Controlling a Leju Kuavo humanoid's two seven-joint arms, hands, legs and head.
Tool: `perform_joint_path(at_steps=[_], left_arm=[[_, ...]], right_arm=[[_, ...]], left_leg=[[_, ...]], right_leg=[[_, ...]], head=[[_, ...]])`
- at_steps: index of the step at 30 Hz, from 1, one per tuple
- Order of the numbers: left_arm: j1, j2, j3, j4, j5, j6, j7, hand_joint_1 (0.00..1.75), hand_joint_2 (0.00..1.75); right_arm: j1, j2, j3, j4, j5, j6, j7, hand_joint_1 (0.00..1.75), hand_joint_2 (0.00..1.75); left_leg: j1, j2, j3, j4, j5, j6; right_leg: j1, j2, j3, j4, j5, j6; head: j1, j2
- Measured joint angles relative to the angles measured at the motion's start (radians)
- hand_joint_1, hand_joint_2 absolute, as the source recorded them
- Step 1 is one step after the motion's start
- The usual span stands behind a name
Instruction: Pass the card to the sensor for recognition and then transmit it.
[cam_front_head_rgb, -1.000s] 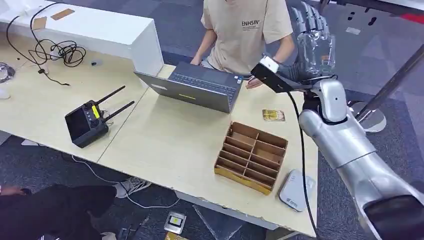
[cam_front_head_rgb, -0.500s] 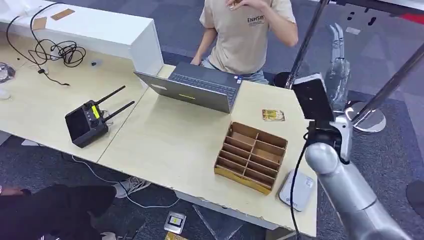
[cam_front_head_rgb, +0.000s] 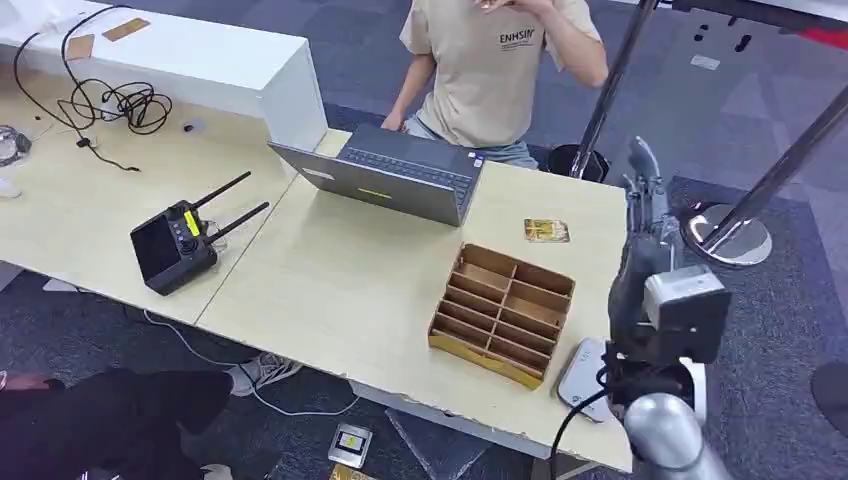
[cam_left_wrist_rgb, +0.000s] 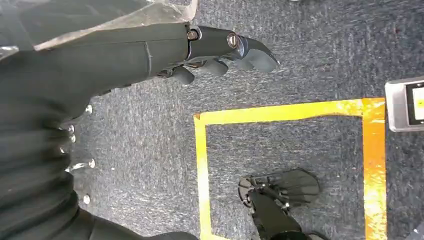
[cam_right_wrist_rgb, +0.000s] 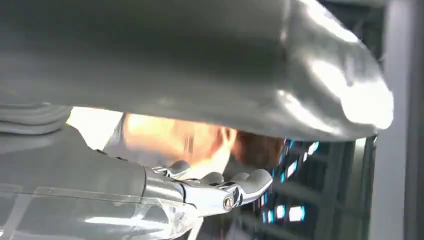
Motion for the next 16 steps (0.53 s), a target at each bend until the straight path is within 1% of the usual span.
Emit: perform_joint_path(at_steps=[3,7,10,16], left_arm=[[0.0,0.001,0.006,0.0,0.005,0.001,0.011,0.0,1.75],[0.001,0.001,0.015,0.0,0.01,0.002,0.018,0.0,1.75],[0.002,0.002,0.019,0.0,0.011,0.0,0.036,0.0,1.75],[0.002,0.003,0.022,0.001,0.01,-0.001,0.05,0.0,1.75]], right_arm=[[0.062,0.013,-0.001,-0.041,-0.078,0.017,-0.041,0.0,0.0],[0.121,0.017,-0.016,-0.064,-0.126,0.024,-0.056,0.0,0.0],[0.172,0.013,-0.04,-0.067,-0.143,0.018,-0.067,0.0,0.0],[0.242,0.001,-0.091,-0.078,-0.136,-0.016,-0.084,0.0,0.0]], left_leg=[[0.0,0.0,0.0,0.0,0.0,0.0],[0.0,0.0,0.0,0.0,0.0,0.0],[0.0,0.0,0.0,0.0,0.0,0.0],[0.0,0.0,0.0,0.0,0.0,0.0]], right_leg=[[0.0,0.0,0.0,0.0,0.0,0.0],[0.0,0.0,0.0,0.0,0.0,0.0],[0.0,0.0,0.0,0.0,0.0,0.0],[0.0,0.0,0.0,0.0,0.0,0.0]], head=[[0.0,0.0],[0.0,0.0],[0.0,0.0],[0.0,0.0]])
